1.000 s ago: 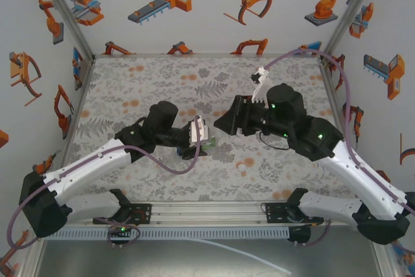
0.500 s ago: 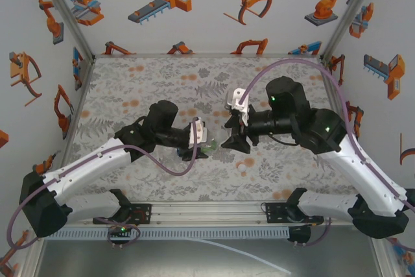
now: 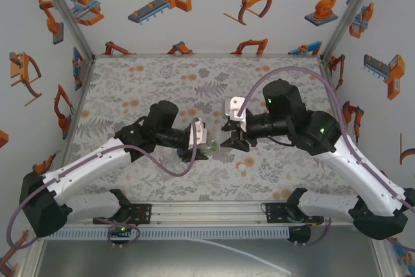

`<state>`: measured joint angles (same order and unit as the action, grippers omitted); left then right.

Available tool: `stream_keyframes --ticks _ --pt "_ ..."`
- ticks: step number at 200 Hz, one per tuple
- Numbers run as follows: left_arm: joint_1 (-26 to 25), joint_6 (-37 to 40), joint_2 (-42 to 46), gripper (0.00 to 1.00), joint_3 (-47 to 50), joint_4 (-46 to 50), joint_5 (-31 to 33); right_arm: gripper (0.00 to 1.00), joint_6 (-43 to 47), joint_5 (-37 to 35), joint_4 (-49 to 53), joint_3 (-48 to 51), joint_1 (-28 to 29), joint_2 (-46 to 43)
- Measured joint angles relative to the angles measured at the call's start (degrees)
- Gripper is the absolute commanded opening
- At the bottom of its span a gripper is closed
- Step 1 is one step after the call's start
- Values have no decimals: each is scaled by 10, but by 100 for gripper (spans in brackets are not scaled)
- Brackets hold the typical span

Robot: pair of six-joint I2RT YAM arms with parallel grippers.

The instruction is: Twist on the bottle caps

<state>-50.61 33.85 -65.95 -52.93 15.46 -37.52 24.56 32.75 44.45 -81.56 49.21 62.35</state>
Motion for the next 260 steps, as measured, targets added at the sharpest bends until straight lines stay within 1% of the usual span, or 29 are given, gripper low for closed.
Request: stream_keyframes --ticks 24,32,45,53,58,67,79,91,95,99,109,122,136,146,159,169,172,185,206,221,240,260 --pt "0 1 0 0 0 2 0 24 -1 -4 -6 3 0 -1" --pt "0 1 0 0 0 5 0 21 -7 -7 -11 8 0 -3" --pt "0 0 0 0 0 10 4 11 -41 -21 -28 23 1 -10" --pt "0 0 0 0 0 13 8 3 -75 -32 -40 34 2 -16" --pt "0 0 -1 0 0 15 11 0 -97 -41 -48 42 2 -20" --pt "0 0 -3 0 0 17 17 0 -150 -62 -63 56 2 -28" --pt "0 0 -6 0 0 18 28 0 -244 -102 -79 75 4 -37" --pt "0 0 -10 0 0 17 38 0 -363 -148 -89 89 6 -43" --pt "0 0 -11 0 0 17 41 0 -414 -166 -89 95 7 -46" --pt "0 0 -13 0 0 17 44 0 -445 -177 -89 98 7 -47" --pt "0 0 -17 0 0 17 50 0 -568 -211 -90 113 7 -53" --pt "0 0 -22 0 0 20 57 0 -702 -242 -90 134 6 -62" --pt "0 0 -28 0 0 27 65 3 -819 -261 -99 163 5 -74" --pt "0 0 -31 0 0 33 68 7 -875 -268 -106 178 4 -79" --pt "1 0 -33 0 0 36 71 21 -922 -276 -106 183 4 -78" --pt "2 0 -33 0 0 36 73 36 -935 -280 -106 183 4 -76" --pt "3 0 -33 0 0 36 73 40 -937 -281 -106 182 4 -76" --pt "3 1 -33 0 0 29 71 48 -934 -284 -103 174 4 -73" --pt "0 1 -32 0 0 3 59 52 -885 -289 -96 152 4 -69" --pt "0 1 -32 0 0 -5 50 52 -808 -285 -93 131 4 -72" --pt "0 0 -32 0 0 -10 40 52 -678 -256 -94 107 4 -82" --pt "0 0 -32 0 0 -12 24 53 -516 -198 -92 88 4 -91"
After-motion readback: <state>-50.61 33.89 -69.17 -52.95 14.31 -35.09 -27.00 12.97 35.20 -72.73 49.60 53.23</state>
